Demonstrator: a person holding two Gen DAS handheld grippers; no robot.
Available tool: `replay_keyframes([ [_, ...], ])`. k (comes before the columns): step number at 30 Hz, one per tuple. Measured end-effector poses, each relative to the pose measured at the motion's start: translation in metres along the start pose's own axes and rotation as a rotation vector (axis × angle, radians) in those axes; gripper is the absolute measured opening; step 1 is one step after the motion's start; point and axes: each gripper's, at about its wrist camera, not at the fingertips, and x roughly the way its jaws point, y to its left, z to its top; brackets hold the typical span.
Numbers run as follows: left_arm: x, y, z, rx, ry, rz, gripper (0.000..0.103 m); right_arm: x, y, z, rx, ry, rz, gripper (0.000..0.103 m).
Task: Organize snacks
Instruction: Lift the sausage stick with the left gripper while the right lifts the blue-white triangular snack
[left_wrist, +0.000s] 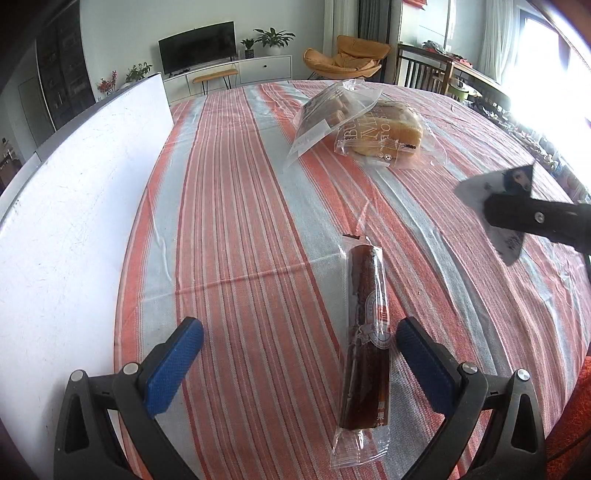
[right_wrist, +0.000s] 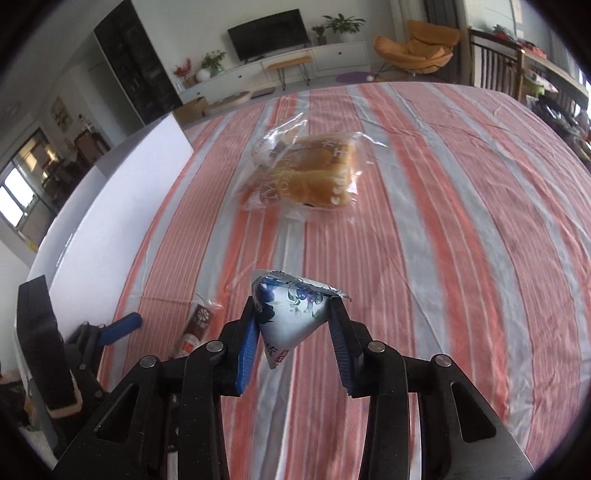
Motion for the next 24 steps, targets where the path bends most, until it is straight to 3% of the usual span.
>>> replay_keyframes([
  [6, 0.000, 0.000, 0.000, 0.001, 0.000, 0.000, 0.103, -0.020, -0.051, -0.032, 0.162, -0.059, -0.008, 0.040],
  [10, 0.000, 0.000, 0.000, 0.001, 0.000, -0.003, 0.103, -0.034, -0.091, -0.048, 0.366, -0.118, 0.036, 0.051],
  [11, 0.000, 0.000, 0.000, 0.002, 0.001, -0.004, 0.103, -0.037, -0.096, -0.048, 0.387, -0.130, 0.043, 0.057],
  [16, 0.000, -0.005, 0.003, 0.028, 0.041, -0.024, 0.102, -0.038, -0.087, -0.045, 0.339, -0.106, 0.008, 0.060],
  [19, -0.006, -0.015, 0.002, 0.068, 0.059, -0.047, 0.087, -0.031, -0.070, -0.040, 0.251, -0.070, -0.062, 0.066],
  [22, -0.011, -0.027, 0.003, 0.111, 0.055, -0.075, 0.061, -0.015, -0.057, -0.039, 0.143, -0.013, -0.154, 0.067],
  [24, -0.014, -0.032, 0.004, 0.128, 0.044, -0.088, 0.020, -0.009, -0.052, -0.039, 0.105, -0.001, -0.199, 0.063],
])
